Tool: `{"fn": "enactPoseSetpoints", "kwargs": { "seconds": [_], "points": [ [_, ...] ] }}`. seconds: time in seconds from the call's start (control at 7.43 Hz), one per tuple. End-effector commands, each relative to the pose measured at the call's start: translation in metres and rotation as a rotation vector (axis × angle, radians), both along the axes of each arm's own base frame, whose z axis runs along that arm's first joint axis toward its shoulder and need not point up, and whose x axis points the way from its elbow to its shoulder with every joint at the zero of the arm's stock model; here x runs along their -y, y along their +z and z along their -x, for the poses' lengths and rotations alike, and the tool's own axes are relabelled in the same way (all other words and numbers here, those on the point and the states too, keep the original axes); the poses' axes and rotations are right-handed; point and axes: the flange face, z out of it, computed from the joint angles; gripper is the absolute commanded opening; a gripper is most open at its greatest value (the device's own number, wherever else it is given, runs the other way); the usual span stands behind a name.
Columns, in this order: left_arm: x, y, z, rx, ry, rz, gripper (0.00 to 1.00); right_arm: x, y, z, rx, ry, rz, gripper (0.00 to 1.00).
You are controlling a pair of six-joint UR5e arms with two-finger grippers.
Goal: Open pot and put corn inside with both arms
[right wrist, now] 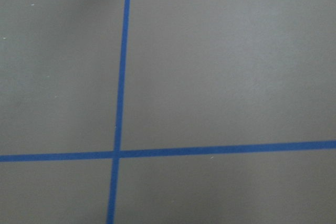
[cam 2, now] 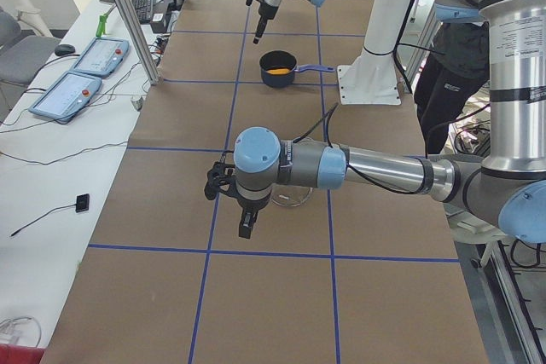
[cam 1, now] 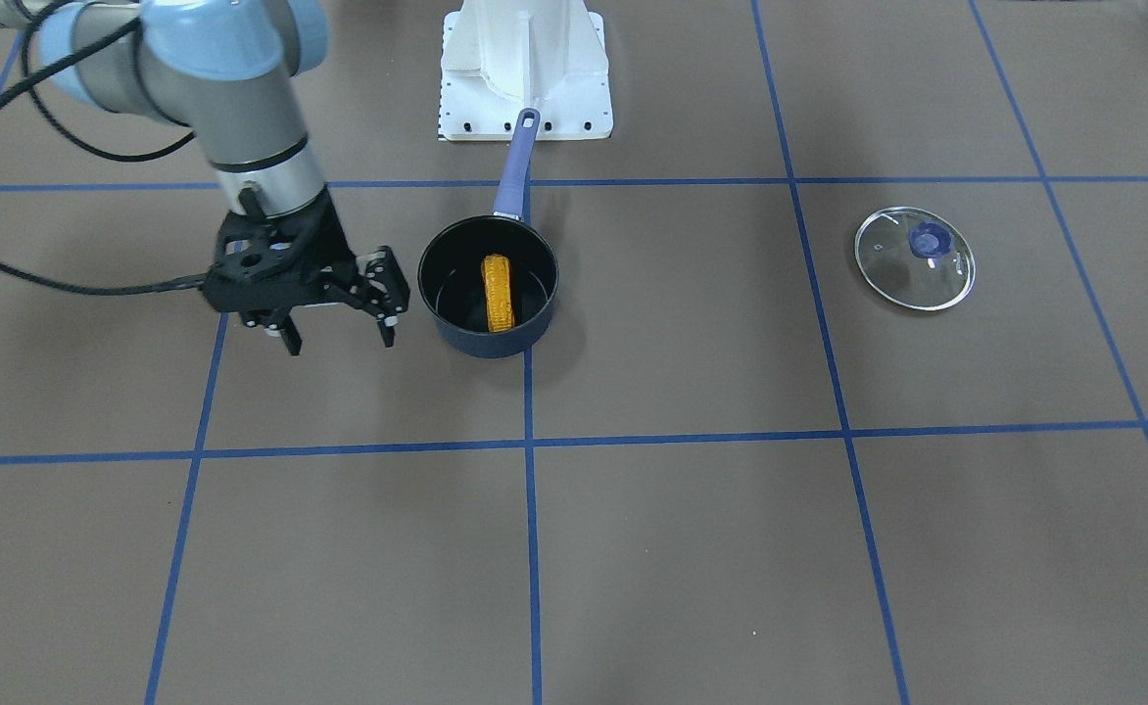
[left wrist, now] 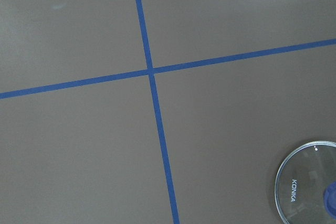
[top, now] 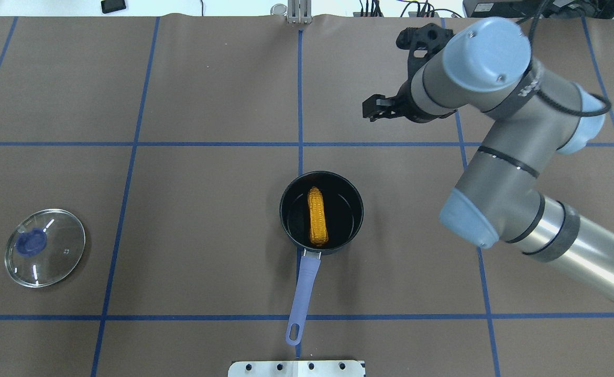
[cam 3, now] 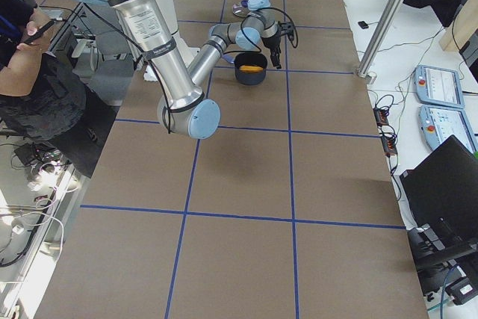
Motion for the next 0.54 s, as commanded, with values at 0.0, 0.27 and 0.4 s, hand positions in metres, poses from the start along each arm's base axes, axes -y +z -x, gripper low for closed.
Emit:
{"fn": "enactPoseSetpoints", "kwargs": {
  "seconds": [0.0, 0.27, 0.4],
  "points": [
    [0.001, -0.001, 0.001, 0.016, -0.001, -0.006, 0.99, 0.043, 0.055, -0.111, -0.041, -0.091, -0.029, 1.0],
    [-0.014, 0.014, 0.002, 0.022, 0.001, 0.016, 0.99, 0.079, 0.128, -0.213, -0.063, -0.174, -0.036, 1.0],
    [-0.018, 0.012, 0.002, 0.014, 0.0, 0.017, 0.99, 0.087, 0.168, -0.259, -0.08, -0.179, -0.023, 1.0]
  ]
}}
